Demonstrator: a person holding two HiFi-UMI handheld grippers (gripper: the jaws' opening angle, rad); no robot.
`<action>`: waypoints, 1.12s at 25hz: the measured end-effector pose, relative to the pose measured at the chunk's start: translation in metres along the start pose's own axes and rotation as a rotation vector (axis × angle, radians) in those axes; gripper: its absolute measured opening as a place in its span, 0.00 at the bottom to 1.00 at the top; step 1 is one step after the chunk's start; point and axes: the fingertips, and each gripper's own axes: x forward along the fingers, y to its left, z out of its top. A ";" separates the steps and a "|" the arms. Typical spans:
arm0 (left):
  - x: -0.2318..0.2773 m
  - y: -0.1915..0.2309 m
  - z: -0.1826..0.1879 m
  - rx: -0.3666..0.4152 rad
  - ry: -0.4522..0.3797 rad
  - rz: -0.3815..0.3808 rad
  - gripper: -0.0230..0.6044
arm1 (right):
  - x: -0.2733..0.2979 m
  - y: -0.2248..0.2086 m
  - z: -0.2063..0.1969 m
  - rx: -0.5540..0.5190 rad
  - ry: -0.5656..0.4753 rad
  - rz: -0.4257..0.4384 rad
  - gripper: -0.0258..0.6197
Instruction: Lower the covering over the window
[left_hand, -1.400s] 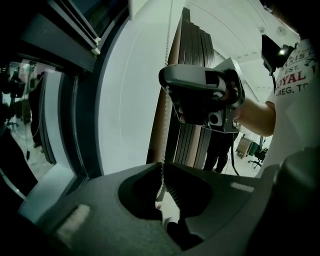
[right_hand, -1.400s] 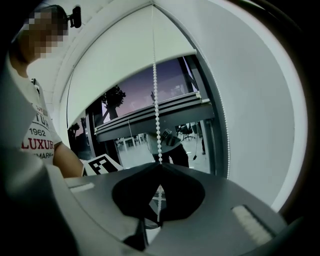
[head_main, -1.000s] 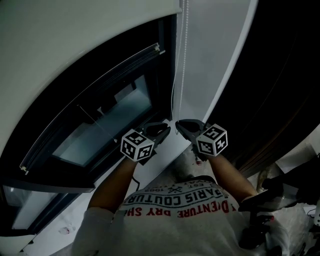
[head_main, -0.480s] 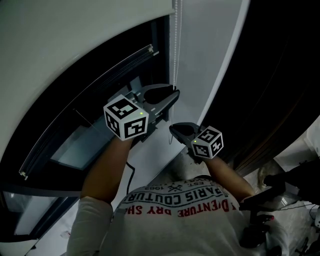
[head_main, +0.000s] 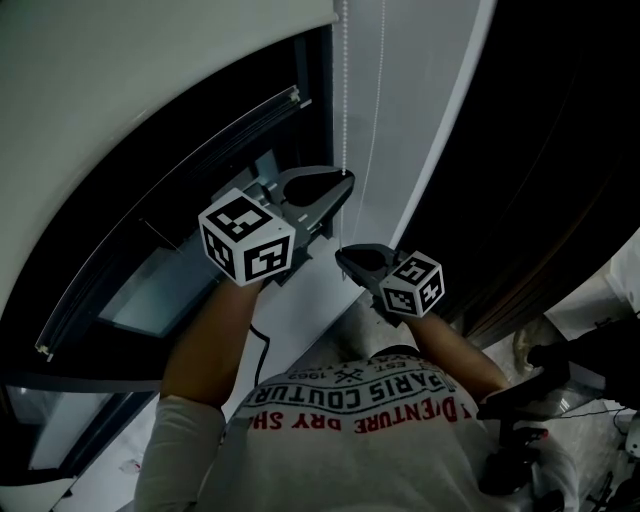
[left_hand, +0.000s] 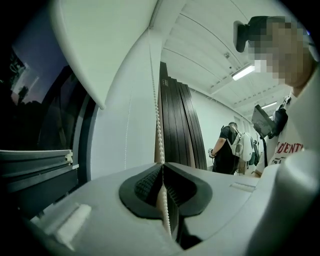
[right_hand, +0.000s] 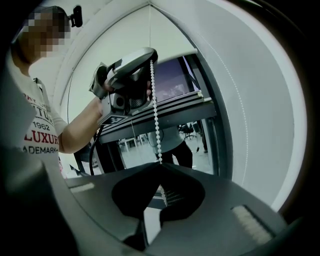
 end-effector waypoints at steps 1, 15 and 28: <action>0.001 -0.001 0.000 -0.005 -0.001 0.002 0.05 | -0.002 0.000 -0.001 0.007 -0.003 0.001 0.05; 0.009 -0.002 -0.039 -0.003 0.053 0.064 0.05 | -0.011 0.000 -0.039 0.096 0.072 0.018 0.05; 0.006 0.005 -0.115 -0.068 0.153 0.109 0.05 | -0.009 0.001 -0.108 0.112 0.247 0.015 0.05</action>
